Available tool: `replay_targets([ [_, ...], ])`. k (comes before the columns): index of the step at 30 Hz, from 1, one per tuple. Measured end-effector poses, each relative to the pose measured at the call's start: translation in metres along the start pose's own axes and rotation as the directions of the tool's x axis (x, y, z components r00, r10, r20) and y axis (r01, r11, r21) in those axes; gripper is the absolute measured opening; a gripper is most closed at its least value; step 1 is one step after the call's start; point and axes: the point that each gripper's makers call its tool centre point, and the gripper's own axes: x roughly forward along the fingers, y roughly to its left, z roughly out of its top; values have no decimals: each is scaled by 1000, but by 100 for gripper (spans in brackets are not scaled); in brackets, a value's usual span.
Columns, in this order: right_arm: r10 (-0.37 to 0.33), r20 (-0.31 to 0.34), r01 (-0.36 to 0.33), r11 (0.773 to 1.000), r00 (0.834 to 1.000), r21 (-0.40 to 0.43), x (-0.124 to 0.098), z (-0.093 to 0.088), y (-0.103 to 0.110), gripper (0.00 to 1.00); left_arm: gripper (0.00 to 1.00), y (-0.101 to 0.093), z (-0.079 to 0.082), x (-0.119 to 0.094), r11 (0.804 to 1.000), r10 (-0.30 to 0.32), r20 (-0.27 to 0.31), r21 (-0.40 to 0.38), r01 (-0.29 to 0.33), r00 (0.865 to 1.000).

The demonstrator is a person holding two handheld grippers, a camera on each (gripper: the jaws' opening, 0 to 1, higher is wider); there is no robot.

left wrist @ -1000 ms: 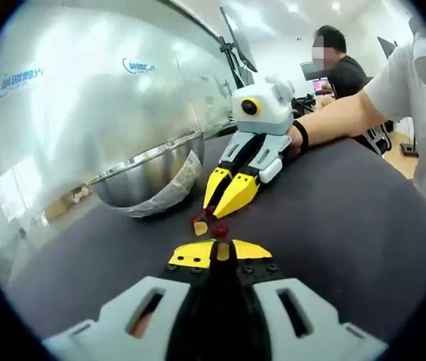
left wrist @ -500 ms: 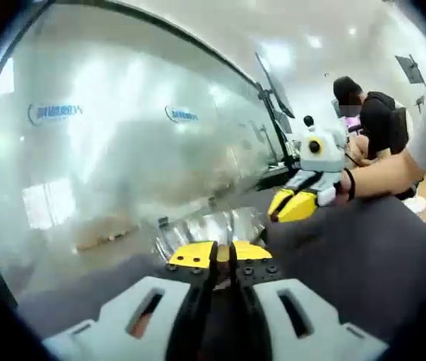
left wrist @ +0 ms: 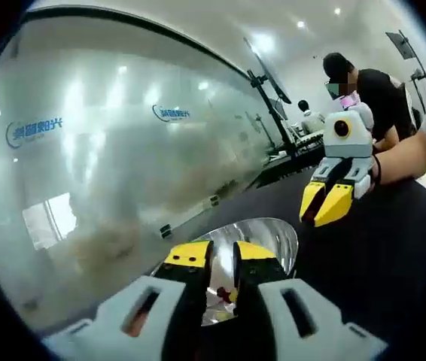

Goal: Pick candy and put bowl

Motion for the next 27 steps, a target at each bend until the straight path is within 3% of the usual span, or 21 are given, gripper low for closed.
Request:
replay_targets([
  [2,-6,-1,6,1000,1000,-1,0,0,-1,3,5,0,4,-11,999,8,22,-41,-7,1000],
  [5,-12,6,12,1000,1000,-1,0,2,-3,3,5,-8,7,-36,983,14,76,-185,1,997],
  [6,-15,8,15,1000,1000,-5,0,3,-4,3,5,-13,1,-45,981,5,65,-196,8,998],
  [8,-16,11,16,999,1000,-27,1,7,-6,3,11,-20,-27,-61,985,2,-35,-173,-8,999],
  [9,-15,22,16,999,1000,-31,2,10,-8,3,15,-25,-43,-66,985,-16,-104,-173,-3,994],
  [10,-23,36,24,999,999,-23,4,14,-12,3,15,-30,-54,-71,985,-31,-138,-175,7,990],
  [12,-62,37,63,998,997,-13,10,18,-26,3,15,-37,-61,-77,982,-53,-124,-185,29,991],
  [14,-132,23,133,990,991,-56,17,23,-44,4,15,-41,-67,-81,967,-59,-102,-253,31,993],
  [17,-182,-51,175,977,982,-121,29,17,-62,4,15,-44,-82,-81,971,-82,-158,-234,43,984],
  [19,-153,-104,140,983,983,-122,39,7,-62,5,15,-46,-83,-81,970,-94,-155,-235,55,983],
  [22,-126,-153,109,987,980,-116,47,-5,-59,15,15,-54,-86,-81,974,-123,-178,-208,85,976],
  [26,-135,-138,123,988,981,-92,44,-6,-61,14,15,-61,-88,-80,975,-149,-190,-189,113,970],
  [27,-127,-106,117,989,986,-96,41,2,-58,14,15,-62,-88,-80,975,-153,-191,-188,117,970],
])
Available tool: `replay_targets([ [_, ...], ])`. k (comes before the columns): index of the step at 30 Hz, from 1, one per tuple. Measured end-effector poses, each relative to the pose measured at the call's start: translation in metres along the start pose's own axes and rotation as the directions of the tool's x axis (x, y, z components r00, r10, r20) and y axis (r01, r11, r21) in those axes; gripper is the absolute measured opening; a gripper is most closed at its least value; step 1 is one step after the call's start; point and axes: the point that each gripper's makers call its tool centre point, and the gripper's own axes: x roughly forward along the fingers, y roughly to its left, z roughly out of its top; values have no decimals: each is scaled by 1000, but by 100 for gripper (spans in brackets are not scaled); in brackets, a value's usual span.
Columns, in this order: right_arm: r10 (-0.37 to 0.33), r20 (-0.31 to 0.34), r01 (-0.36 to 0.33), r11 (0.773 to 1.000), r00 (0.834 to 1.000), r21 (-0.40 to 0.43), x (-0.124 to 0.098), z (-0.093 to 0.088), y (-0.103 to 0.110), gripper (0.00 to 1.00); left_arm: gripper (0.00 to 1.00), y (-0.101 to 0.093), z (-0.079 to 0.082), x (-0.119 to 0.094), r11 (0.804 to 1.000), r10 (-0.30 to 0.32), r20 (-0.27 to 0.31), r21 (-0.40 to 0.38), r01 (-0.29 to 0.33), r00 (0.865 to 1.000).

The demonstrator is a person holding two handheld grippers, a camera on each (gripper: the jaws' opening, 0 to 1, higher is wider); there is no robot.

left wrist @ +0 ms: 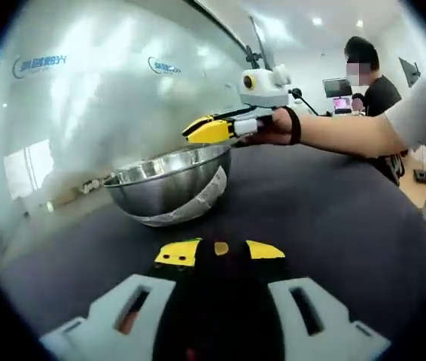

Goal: Pick candy and put bowl

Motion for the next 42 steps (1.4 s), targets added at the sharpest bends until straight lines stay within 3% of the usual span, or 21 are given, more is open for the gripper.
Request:
replay_targets([
  [2,56,87,-54,998,995,-29,-10,18,14,14,15,0,0,0,1000,-3,-2,9,3,1000],
  [3,119,118,-115,992,986,-41,-20,24,29,14,15,-2,-1,-2,999,-15,-13,31,16,1000],
  [4,200,138,-197,980,970,-38,-29,27,48,14,15,-2,-1,-6,997,-26,-21,73,27,999],
  [5,264,141,-265,964,954,-16,-40,24,64,13,15,-3,0,-9,997,-31,-18,66,32,999],
  [6,322,122,-326,945,939,17,-47,16,80,13,15,-5,1,-11,998,-48,-12,50,49,999],
  [8,401,19,-400,907,916,133,-57,-16,101,14,15,-7,-2,-10,997,-74,-16,20,75,997],
  [9,408,3,-406,906,913,120,-59,-28,104,14,15,-8,-4,-8,997,-79,-18,5,80,997],
  [11,417,-41,-403,896,908,183,-57,-53,110,14,15,-8,-8,-2,996,-85,-25,-15,84,996],
  [12,404,-72,-384,902,912,197,-52,-65,109,14,15,-9,-9,1,996,-86,-27,-28,85,996],
  [13,396,-139,-371,912,908,173,-46,-81,110,14,15,-10,-10,4,994,-89,-28,-60,87,996],
  [15,402,-188,-386,915,896,116,-41,-90,115,14,15,-12,-13,11,994,-90,-44,-65,87,995],
  [18,431,-187,-418,902,883,110,-37,-91,128,14,16,-11,-17,19,996,-70,-80,-64,65,994],
  [22,441,-179,-430,897,879,101,-41,-87,131,14,17,-8,-18,24,996,-52,-87,-80,45,995],
  [30,445,-181,-437,895,877,87,-43,-87,134,14,16,-8,-17,36,995,-47,-90,-89,39,995],
  [42,448,-172,-441,894,877,82,-43,-86,136,14,10,-9,-17,33,997,-51,-87,-64,46,995],
])
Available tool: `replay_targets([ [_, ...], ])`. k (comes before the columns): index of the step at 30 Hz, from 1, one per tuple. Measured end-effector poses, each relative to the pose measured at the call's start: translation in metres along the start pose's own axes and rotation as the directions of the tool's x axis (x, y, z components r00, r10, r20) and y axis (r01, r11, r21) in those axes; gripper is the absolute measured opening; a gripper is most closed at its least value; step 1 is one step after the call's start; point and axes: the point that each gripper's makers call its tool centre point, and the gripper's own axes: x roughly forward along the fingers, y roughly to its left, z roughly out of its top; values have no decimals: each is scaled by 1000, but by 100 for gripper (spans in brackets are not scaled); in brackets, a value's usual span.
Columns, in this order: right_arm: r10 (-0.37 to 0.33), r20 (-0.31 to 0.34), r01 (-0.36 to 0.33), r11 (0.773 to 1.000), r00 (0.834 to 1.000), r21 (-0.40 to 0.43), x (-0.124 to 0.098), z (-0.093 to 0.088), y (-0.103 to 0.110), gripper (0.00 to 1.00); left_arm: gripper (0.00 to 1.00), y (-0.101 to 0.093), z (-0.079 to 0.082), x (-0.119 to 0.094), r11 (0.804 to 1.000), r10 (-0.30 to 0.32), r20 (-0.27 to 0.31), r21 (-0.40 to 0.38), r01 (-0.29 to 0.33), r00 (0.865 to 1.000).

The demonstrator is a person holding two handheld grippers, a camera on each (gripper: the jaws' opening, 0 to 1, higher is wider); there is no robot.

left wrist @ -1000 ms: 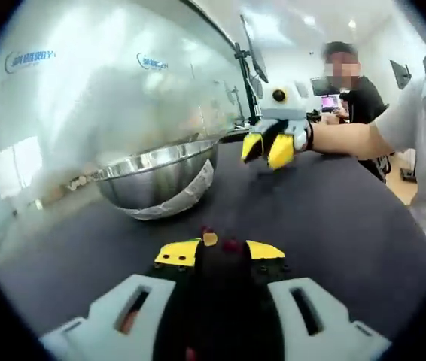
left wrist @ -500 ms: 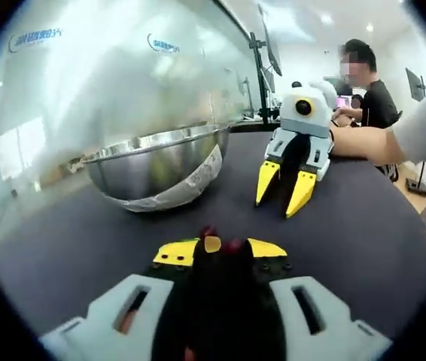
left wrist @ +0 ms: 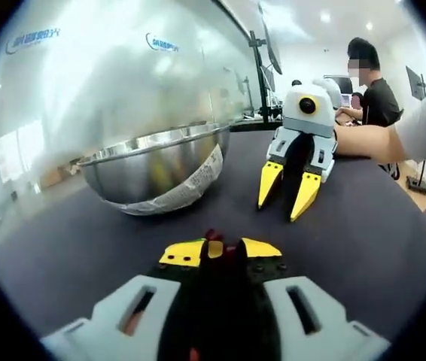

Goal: Pick candy and put bowl

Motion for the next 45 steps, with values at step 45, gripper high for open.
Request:
replay_targets([
  [45,-40,18,40,999,999,8,13,2,-10,16,0,8,3,-10,997,12,32,70,-14,999],
])
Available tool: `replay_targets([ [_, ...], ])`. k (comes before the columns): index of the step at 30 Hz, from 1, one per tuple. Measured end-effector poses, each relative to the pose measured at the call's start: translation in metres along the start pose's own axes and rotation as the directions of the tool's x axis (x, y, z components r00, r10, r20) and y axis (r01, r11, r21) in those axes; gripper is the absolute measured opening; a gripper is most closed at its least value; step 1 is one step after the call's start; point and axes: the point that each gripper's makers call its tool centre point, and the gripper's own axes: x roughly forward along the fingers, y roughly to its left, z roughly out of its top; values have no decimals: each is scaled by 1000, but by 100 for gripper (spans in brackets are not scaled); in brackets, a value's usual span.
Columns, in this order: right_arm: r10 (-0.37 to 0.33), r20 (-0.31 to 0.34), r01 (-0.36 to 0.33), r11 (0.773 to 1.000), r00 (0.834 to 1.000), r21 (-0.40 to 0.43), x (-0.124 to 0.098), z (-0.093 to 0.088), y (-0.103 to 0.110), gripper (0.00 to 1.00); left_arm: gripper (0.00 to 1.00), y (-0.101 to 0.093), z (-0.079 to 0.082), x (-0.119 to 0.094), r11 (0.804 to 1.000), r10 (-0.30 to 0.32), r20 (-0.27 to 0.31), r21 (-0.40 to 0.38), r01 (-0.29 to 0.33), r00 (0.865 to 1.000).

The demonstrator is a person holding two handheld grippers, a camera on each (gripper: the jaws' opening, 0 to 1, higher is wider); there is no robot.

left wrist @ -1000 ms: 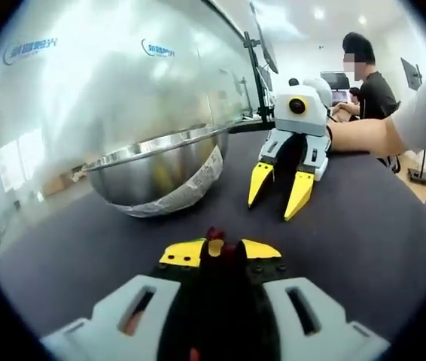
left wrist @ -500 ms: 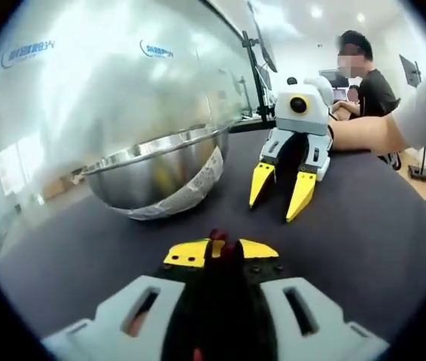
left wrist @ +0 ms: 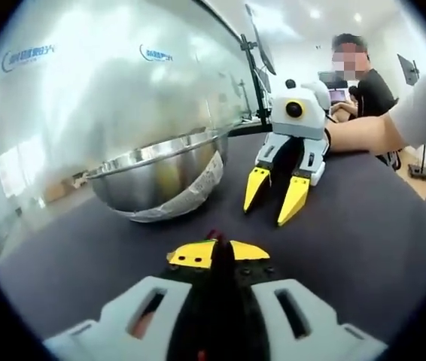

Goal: Pick candy and put bowl

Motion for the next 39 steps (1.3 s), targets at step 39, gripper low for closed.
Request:
replay_targets([
  [39,-193,-83,201,974,978,103,42,8,-21,14,1,18,21,-34,997,68,93,-39,-65,993],
])
